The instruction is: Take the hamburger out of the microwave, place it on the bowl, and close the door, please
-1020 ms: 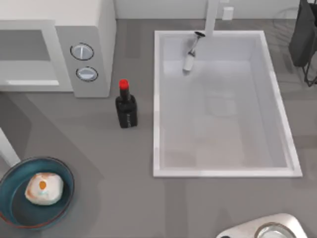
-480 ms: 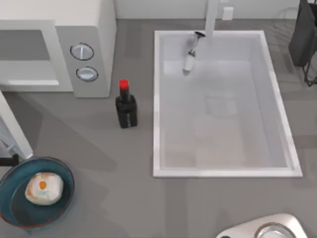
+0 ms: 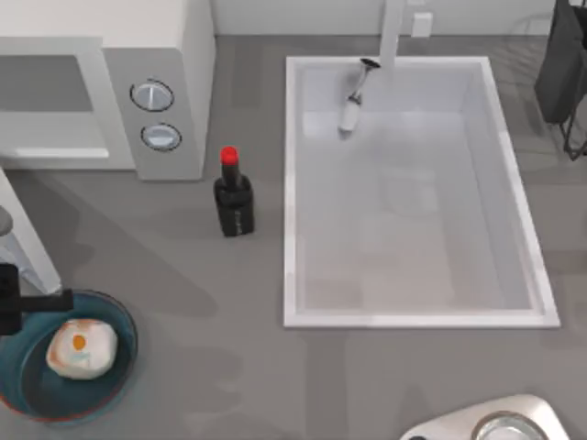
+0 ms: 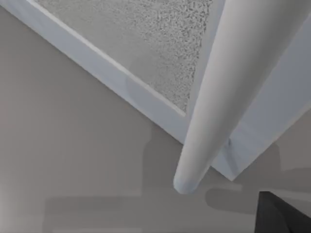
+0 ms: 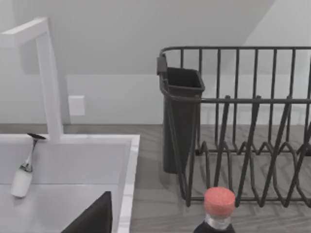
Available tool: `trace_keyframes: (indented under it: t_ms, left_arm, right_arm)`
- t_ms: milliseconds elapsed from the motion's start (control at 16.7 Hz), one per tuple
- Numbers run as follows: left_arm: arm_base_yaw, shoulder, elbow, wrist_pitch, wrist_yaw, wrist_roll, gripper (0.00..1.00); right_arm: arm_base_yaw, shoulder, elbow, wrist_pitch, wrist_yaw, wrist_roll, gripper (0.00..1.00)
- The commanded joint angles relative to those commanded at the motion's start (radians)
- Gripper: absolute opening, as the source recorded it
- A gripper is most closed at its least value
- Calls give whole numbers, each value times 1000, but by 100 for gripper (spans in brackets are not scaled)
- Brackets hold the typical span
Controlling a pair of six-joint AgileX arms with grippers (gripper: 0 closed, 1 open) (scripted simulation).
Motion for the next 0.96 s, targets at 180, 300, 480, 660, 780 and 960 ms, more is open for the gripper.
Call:
trace_keyframes:
  t_ms: [180,300,480,660,780,960]
  left_arm:
    - [3,20,16,8,4,1,0]
    - [2,79,55,34,3,1,0]
    - [-2,241,143,94,2,0,0]
    - [-5,414,234,160,1,0,0]
    - [-7,486,280,195,0,0,0]
    - [-8,517,304,213,0,0,0]
  right_arm:
    - [0,0,0,0,0,0,100]
    - [0,0,0,0,0,0,100]
    - [0,0,0,0,0,0,100]
    - [0,0,0,0,0,0,100]
    - [0,0,0,0,0,0,100]
    - [0,0,0,0,0,0,100]
